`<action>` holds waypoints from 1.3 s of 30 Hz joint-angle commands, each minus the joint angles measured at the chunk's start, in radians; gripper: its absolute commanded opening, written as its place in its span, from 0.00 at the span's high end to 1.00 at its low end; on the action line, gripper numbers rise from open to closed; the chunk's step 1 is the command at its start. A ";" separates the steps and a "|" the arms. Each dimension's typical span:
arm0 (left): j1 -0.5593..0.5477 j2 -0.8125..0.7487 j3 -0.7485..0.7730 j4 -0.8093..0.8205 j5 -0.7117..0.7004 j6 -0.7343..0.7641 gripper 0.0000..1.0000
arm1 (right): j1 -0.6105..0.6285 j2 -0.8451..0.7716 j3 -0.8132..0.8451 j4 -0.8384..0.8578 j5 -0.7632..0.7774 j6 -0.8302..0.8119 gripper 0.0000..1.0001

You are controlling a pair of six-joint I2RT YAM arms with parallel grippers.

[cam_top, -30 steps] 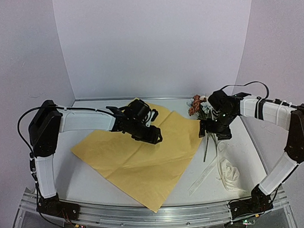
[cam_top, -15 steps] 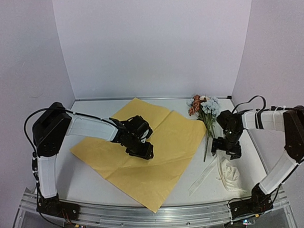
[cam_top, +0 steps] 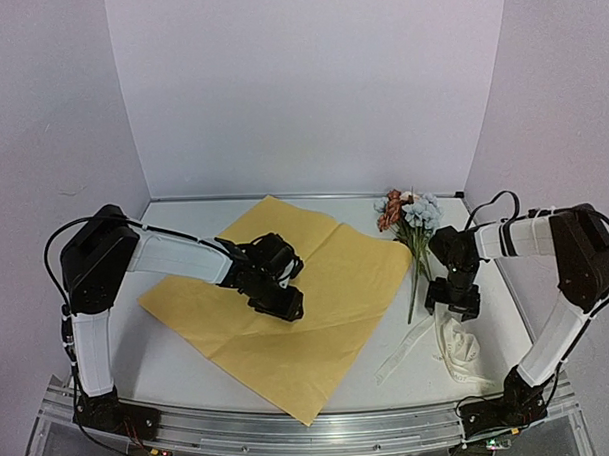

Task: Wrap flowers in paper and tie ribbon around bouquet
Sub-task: Move the ribbon to the corner of the board.

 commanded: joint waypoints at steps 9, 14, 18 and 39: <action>0.021 -0.003 -0.022 -0.077 0.052 0.130 0.46 | -0.113 -0.169 -0.138 -0.037 0.067 -0.012 0.98; 0.023 0.003 0.009 -0.076 0.056 0.143 0.47 | -0.179 -0.250 -0.147 -0.100 0.067 -0.062 1.00; 0.035 -0.004 0.026 -0.088 0.043 0.151 0.47 | -0.192 -0.296 -0.121 -0.153 0.065 -0.094 1.00; 0.077 -0.117 0.152 -0.137 0.042 0.090 0.30 | -0.177 0.094 0.531 -0.276 -0.313 -0.395 0.02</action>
